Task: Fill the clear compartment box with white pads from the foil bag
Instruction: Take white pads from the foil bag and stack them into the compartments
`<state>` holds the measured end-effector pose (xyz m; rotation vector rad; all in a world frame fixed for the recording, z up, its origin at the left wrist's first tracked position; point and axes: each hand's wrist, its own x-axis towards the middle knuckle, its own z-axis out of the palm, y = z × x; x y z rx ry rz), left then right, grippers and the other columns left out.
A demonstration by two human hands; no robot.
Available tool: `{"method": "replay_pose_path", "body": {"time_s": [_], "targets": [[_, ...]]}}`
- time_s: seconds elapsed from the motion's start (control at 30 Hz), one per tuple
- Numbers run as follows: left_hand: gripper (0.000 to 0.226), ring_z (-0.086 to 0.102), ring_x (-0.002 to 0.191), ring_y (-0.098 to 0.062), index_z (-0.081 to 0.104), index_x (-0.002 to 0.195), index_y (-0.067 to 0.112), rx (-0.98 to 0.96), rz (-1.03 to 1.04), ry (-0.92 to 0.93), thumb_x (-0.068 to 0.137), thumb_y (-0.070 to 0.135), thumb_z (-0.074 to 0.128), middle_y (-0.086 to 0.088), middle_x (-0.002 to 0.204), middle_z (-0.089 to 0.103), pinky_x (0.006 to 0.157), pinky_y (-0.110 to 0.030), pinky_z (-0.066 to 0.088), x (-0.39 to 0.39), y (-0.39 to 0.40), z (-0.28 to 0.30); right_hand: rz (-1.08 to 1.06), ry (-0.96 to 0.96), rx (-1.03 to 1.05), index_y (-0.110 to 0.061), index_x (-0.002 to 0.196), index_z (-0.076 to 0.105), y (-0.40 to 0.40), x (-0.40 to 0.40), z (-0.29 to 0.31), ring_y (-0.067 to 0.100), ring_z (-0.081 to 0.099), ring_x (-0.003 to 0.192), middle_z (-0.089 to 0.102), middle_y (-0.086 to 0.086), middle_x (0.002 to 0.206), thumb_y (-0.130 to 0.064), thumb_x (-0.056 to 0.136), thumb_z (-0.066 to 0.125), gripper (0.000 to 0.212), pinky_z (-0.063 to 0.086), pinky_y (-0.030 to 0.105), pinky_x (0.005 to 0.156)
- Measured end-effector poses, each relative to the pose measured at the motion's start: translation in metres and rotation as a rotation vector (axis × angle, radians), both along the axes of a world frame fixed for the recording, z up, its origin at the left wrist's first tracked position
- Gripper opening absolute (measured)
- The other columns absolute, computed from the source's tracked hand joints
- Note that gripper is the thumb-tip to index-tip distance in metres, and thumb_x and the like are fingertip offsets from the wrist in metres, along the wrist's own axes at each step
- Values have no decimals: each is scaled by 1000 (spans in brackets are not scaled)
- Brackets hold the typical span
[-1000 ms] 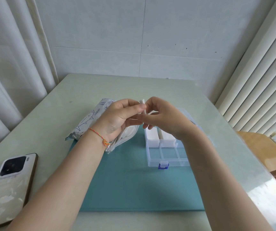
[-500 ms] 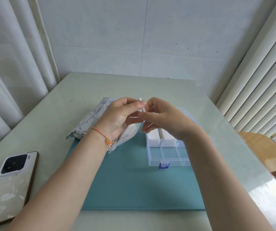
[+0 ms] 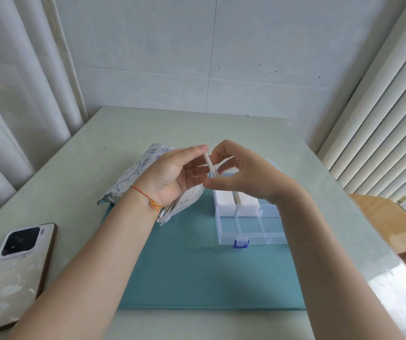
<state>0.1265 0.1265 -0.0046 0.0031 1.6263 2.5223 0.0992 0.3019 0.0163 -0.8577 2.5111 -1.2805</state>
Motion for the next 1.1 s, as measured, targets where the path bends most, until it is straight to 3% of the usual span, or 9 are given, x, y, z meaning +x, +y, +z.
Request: {"method": "replay_pose_path", "body": {"time_s": [0.13,0.23,0.33,0.43,0.53,0.7,0.8,0.9,1.1], "targets": [[15,63,74,-14,68,86,19,29,-80,-64,79,32,66,-5,93,70,68,-26,48,2,-1,2,33,179,1,-29,91,56,1,2,7,1,52,113,52,-12,124,-34,72,82,33,49,26,90],[21,63,96,-17,77,89,21,53,-115,-72,80,33,63,-3,99,71,67,-23,53,4,3,3,44,205,-4,-25,84,55,1,4,9,9,58,102,60,-7,116,-25,74,82,29,49,30,93],[23,64,109,-22,73,96,13,156,-127,-86,83,28,61,-8,102,73,61,-23,57,7,11,3,31,182,-23,-16,85,57,3,4,9,15,61,95,65,0,102,-23,72,81,28,51,32,91],[30,70,98,-21,68,105,6,181,-145,-85,82,26,63,-8,102,73,71,-25,59,8,22,2,-5,240,40,-18,86,58,11,2,6,11,60,98,62,-3,98,-27,72,81,28,51,34,88],[27,68,75,-18,63,110,6,49,-117,-102,88,21,64,-11,94,64,71,-26,60,7,36,-1,-34,337,154,-20,90,58,25,-1,4,16,57,93,57,-6,97,-37,72,80,33,51,37,84],[9,67,66,-23,58,83,6,-187,28,-94,87,7,66,-10,78,62,62,-29,58,0,64,-4,-91,383,214,-23,96,57,47,-5,-3,14,53,92,51,-8,103,-44,70,77,39,46,28,81],[9,67,67,-22,59,82,8,-184,108,-97,87,6,66,-7,76,66,56,-28,56,-5,71,-2,-228,202,-50,-22,98,57,60,-12,-10,8,59,97,58,-8,105,-42,73,80,39,49,23,80],[12,60,63,-16,59,83,12,-211,129,-128,85,10,71,-4,75,59,52,-24,53,-10,75,-3,-314,-149,-353,-13,92,57,70,-19,-19,13,67,78,68,2,86,-18,83,75,21,53,31,73],[14,54,48,-9,59,78,10,-293,110,-161,85,7,71,-3,67,55,44,-19,49,-14,86,-10,-376,-209,-371,-14,82,58,74,-25,-36,13,63,63,65,0,72,-8,84,71,14,44,25,60]]}}
